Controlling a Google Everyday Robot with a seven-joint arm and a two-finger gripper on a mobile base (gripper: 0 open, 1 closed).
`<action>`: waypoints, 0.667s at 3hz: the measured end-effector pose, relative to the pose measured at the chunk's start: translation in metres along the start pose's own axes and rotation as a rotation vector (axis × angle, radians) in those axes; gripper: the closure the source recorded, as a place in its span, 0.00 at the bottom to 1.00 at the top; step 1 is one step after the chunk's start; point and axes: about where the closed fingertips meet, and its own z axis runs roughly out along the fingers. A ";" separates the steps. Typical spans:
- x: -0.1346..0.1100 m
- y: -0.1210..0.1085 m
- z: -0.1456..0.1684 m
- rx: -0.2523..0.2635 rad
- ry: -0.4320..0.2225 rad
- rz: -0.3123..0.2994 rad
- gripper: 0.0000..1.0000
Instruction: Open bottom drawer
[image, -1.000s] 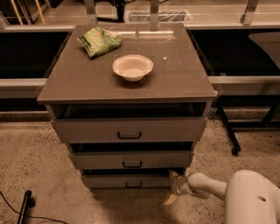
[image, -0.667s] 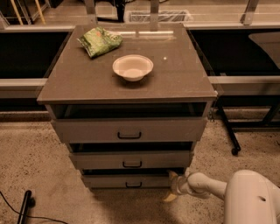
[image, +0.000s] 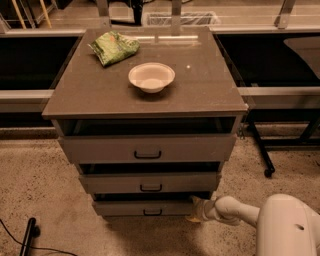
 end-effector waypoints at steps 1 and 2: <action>0.000 0.000 0.000 0.000 0.000 0.000 0.23; 0.000 0.000 0.000 0.000 0.000 0.000 0.01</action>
Offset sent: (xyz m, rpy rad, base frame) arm 0.0000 0.0000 0.0000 0.0000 0.0000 0.0000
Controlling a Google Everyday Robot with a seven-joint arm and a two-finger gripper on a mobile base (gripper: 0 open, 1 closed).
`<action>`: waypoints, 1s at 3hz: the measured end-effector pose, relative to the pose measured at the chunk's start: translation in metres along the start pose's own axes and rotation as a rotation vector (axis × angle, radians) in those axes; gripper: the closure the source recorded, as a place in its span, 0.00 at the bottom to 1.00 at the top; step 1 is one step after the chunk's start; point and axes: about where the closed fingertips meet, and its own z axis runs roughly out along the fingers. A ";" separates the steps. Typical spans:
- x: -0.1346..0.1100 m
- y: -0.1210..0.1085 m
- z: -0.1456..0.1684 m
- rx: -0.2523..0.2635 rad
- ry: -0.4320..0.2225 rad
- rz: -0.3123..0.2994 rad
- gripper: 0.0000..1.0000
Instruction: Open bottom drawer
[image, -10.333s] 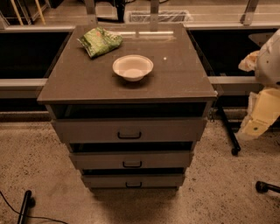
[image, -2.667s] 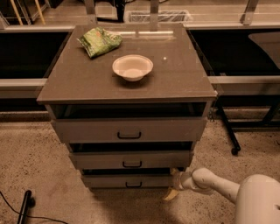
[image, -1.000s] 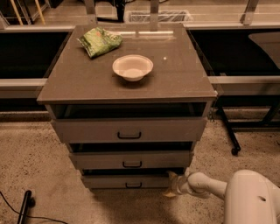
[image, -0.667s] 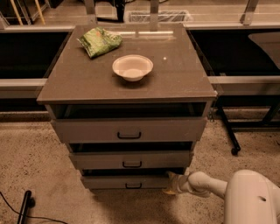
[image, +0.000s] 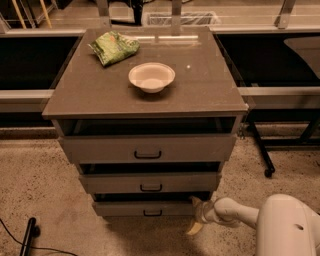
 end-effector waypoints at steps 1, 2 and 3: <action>-0.016 -0.011 -0.021 0.006 0.023 -0.021 0.00; -0.018 -0.011 -0.022 0.005 0.022 -0.024 0.00; -0.018 -0.011 -0.022 0.005 0.022 -0.024 0.17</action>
Offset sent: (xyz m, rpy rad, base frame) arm 0.0108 -0.0061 0.0620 -0.0660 -0.0275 0.0102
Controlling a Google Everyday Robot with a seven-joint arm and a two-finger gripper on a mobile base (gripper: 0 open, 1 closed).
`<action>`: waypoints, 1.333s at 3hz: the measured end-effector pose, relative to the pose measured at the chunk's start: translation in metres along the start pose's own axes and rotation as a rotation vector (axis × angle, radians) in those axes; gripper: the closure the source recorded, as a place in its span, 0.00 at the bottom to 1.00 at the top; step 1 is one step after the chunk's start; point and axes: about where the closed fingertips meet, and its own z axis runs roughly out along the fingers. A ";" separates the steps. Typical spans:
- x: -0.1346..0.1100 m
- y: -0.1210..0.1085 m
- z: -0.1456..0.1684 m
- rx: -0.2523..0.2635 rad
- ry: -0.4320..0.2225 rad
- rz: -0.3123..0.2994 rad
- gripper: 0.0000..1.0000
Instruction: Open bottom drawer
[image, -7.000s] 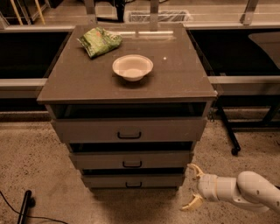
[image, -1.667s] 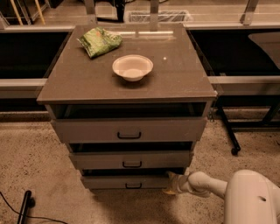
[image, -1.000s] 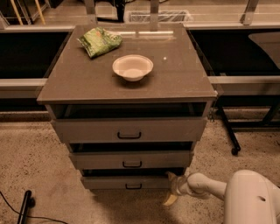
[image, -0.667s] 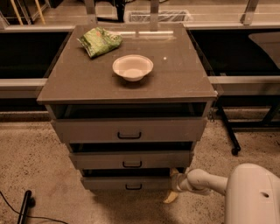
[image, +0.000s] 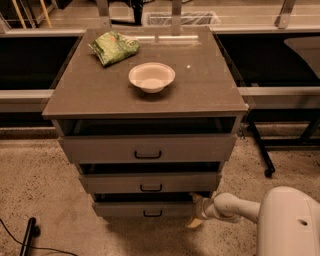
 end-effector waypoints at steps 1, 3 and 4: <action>0.000 0.000 0.000 0.000 0.000 0.000 0.34; 0.000 0.000 0.000 0.000 0.000 0.000 0.08; 0.003 -0.003 0.005 -0.001 0.019 0.021 0.00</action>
Offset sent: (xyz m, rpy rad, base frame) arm 0.0000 0.0000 0.0000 0.0000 0.0000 0.0000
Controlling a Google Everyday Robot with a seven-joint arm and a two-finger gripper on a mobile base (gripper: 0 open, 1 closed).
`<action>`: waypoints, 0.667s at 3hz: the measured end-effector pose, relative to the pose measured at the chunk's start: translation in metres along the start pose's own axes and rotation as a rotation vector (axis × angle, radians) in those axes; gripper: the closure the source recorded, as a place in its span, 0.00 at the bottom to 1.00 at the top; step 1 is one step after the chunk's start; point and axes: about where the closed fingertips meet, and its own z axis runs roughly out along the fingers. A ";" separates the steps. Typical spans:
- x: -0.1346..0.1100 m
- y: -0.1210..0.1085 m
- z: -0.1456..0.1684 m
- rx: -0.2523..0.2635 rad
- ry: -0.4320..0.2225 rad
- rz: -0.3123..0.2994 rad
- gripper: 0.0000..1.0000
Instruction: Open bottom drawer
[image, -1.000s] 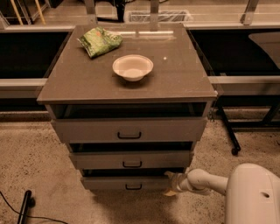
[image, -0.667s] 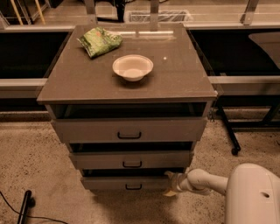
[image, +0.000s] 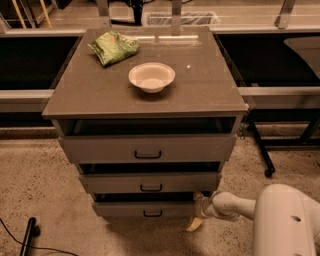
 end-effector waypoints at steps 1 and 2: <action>0.005 -0.003 0.006 -0.017 0.025 0.030 0.00; 0.005 -0.003 0.006 -0.017 0.025 0.031 0.26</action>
Offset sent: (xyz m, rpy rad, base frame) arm 0.0038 -0.0014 -0.0057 -0.0111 0.0311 -0.0191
